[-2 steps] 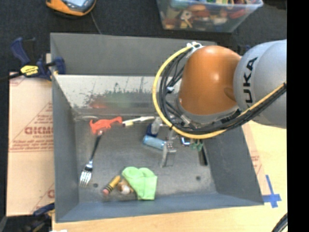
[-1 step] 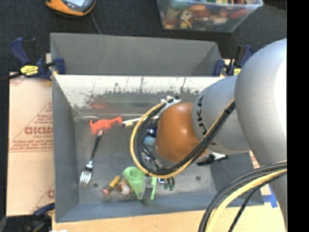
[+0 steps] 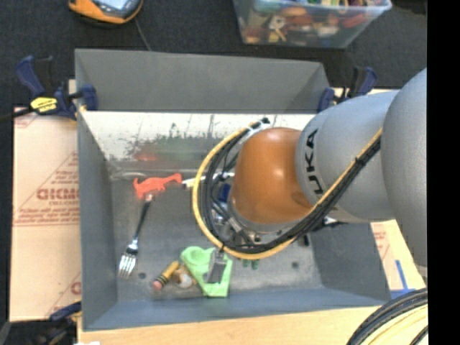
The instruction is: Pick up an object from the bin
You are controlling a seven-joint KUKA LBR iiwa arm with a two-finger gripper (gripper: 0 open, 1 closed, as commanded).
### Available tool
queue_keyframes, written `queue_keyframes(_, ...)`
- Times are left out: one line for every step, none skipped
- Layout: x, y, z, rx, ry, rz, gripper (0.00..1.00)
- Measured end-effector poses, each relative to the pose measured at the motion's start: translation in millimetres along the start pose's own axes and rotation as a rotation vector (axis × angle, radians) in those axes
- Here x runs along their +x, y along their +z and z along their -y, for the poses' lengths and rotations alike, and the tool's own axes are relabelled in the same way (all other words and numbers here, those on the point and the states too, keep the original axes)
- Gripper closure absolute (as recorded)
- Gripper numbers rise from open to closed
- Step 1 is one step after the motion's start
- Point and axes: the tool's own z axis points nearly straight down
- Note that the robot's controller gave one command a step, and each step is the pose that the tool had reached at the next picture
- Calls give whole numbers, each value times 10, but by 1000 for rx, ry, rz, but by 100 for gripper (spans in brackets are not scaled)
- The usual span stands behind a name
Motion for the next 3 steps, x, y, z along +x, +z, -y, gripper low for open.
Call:
queue_keyframes(-16,910,195,3,-30,-11,0)
queue_keyframes(-45,830,64,-3,-14,7,0)
queue_keyframes(-51,870,179,0,-25,-1,100)
